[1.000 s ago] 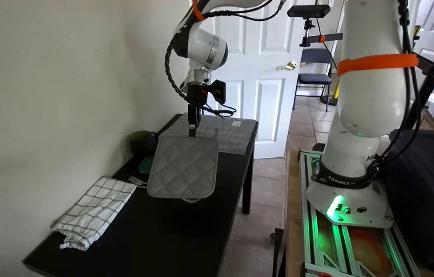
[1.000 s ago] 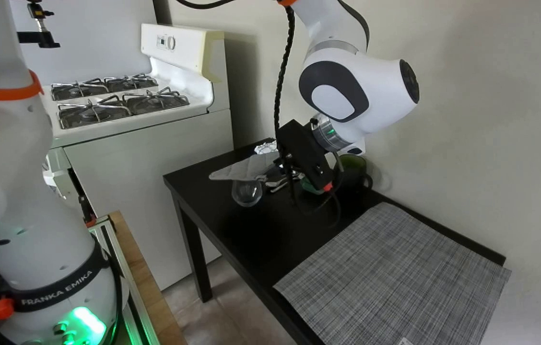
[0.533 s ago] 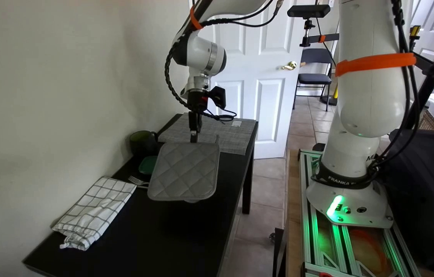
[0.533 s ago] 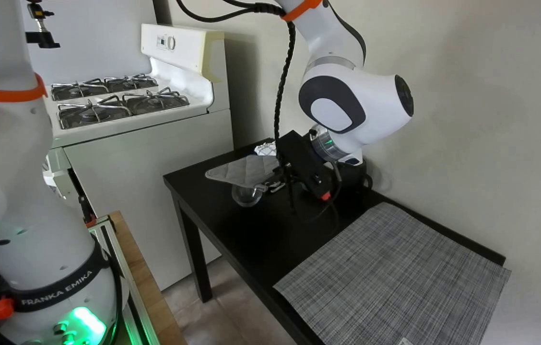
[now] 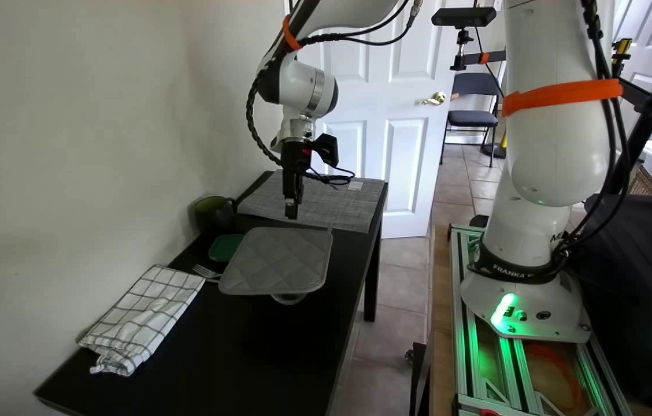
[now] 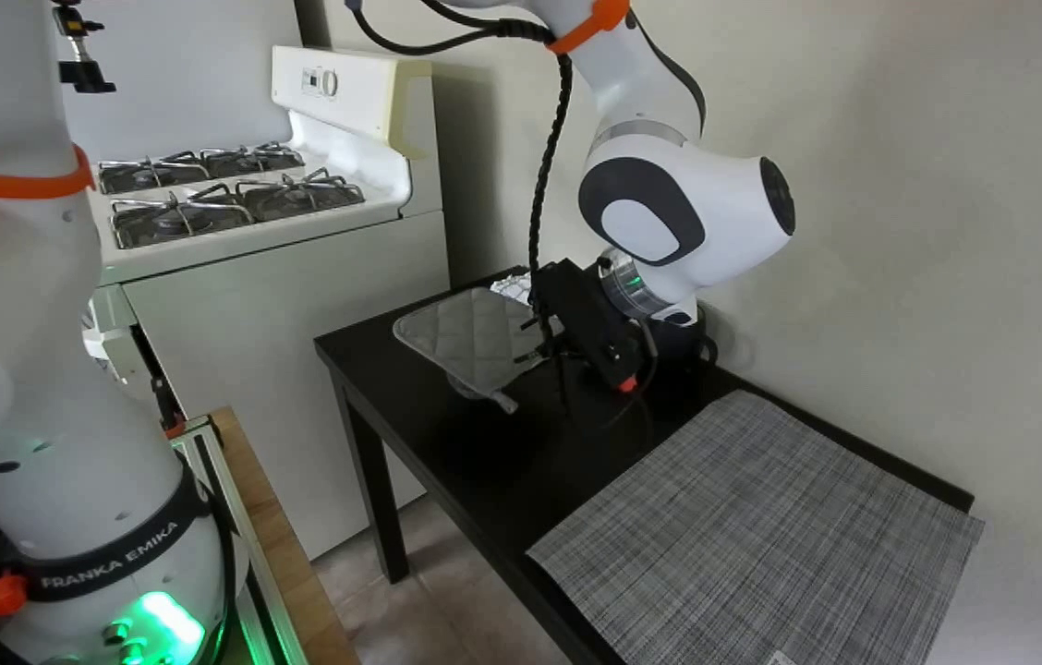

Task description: Put the grey pot holder on top of the glass cup.

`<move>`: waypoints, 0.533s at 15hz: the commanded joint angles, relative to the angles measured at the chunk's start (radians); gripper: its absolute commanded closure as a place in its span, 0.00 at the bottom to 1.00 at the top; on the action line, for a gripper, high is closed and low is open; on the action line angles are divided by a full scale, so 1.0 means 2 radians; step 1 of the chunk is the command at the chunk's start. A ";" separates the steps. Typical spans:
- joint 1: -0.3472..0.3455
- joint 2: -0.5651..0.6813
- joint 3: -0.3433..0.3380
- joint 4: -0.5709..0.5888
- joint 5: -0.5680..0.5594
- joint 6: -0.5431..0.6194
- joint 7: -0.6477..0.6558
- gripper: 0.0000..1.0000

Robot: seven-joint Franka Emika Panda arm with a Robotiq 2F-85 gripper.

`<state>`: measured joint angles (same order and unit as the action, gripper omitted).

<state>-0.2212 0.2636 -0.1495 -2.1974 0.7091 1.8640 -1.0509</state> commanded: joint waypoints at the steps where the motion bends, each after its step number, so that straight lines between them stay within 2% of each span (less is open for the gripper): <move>1: -0.004 0.004 0.004 0.008 -0.003 0.008 -0.001 0.34; 5: -0.001 -0.007 0.004 0.012 -0.009 0.009 0.005 0.03; 8: 0.009 -0.034 0.005 0.015 -0.028 0.010 0.031 0.00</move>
<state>-0.2200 0.2524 -0.1485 -2.1652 0.6969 1.8640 -1.0447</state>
